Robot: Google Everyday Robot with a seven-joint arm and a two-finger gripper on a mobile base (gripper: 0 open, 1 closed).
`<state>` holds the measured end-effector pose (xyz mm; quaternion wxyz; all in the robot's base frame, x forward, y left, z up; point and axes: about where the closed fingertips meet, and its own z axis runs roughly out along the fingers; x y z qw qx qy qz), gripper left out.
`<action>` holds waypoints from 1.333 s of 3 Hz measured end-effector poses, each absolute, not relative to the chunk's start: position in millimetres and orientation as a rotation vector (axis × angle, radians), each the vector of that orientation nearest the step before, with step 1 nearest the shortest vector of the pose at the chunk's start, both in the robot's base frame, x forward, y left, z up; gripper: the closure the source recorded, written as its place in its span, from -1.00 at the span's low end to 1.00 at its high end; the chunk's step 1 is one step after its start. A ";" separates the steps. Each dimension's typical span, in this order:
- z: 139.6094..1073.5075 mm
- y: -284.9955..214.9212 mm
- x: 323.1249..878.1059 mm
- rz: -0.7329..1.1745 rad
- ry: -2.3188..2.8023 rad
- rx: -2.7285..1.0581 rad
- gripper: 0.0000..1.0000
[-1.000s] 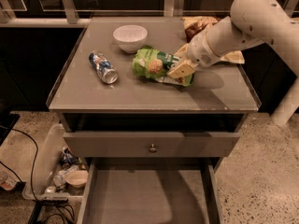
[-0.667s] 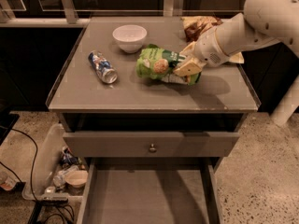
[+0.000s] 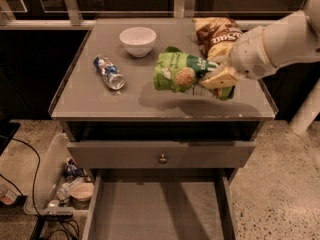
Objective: Place green rice chip bag into middle drawer
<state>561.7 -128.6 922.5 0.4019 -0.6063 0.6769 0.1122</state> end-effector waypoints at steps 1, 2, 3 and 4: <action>925.4 -145.7 509.0 0.234 1.722 -1.511 1.00; 882.2 -169.2 403.8 0.248 1.814 -1.434 1.00; 880.1 -167.1 404.7 0.256 1.816 -1.434 1.00; 831.0 -162.8 398.4 0.316 1.876 -1.418 1.00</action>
Offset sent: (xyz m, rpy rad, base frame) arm -0.1879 -0.0527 -0.0338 -0.0185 0.0075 -0.1263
